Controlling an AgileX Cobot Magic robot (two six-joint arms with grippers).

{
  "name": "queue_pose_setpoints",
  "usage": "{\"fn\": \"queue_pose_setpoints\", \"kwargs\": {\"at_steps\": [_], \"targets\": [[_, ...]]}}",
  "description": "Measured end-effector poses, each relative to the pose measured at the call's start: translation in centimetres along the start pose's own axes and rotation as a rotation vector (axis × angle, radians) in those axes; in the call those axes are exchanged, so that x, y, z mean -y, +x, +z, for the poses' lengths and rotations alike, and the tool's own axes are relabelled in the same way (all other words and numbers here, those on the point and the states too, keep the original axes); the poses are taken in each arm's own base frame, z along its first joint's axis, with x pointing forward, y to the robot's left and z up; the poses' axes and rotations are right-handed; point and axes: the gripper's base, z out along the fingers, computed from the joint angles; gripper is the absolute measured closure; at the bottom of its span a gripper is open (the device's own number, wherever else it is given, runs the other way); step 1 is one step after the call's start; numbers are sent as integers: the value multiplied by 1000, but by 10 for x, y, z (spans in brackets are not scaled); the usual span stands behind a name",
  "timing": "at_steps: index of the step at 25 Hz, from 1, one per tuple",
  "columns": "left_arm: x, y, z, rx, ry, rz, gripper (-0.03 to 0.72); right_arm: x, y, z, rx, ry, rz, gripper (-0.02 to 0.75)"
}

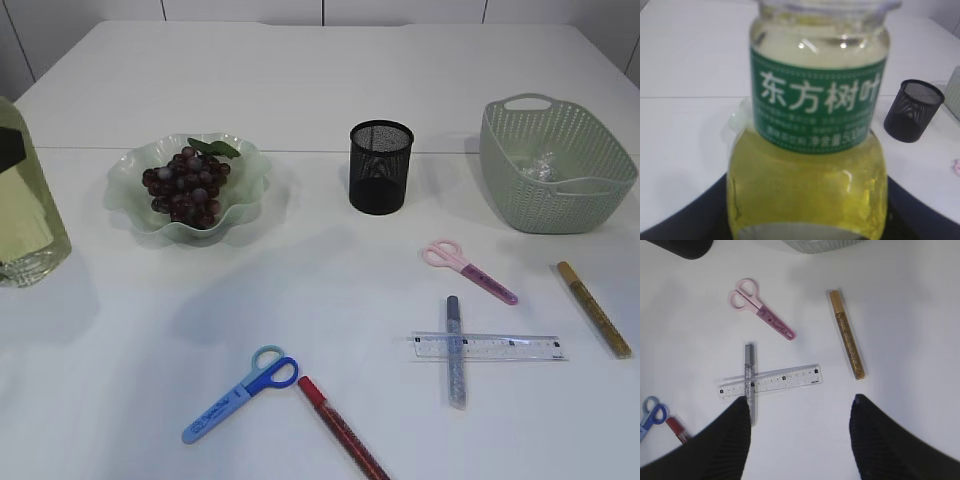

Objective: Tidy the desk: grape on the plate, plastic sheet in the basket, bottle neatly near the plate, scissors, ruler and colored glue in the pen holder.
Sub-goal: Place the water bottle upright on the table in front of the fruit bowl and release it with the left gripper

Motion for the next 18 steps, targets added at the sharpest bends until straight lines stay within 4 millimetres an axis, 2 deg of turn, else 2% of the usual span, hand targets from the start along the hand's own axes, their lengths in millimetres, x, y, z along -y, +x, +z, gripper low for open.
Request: {"fn": "queue_pose_setpoints", "kwargs": {"at_steps": [5,13,18], "targets": [[1,-2,0,63,21,41,241,2,0,0,0,21,-7,248],[1,8,-8,328,78,5,241,4,0,0,1,42,-14,248],[0,10,0,412,93,-1,241,4,0,0,1,45,-15,248]]}}
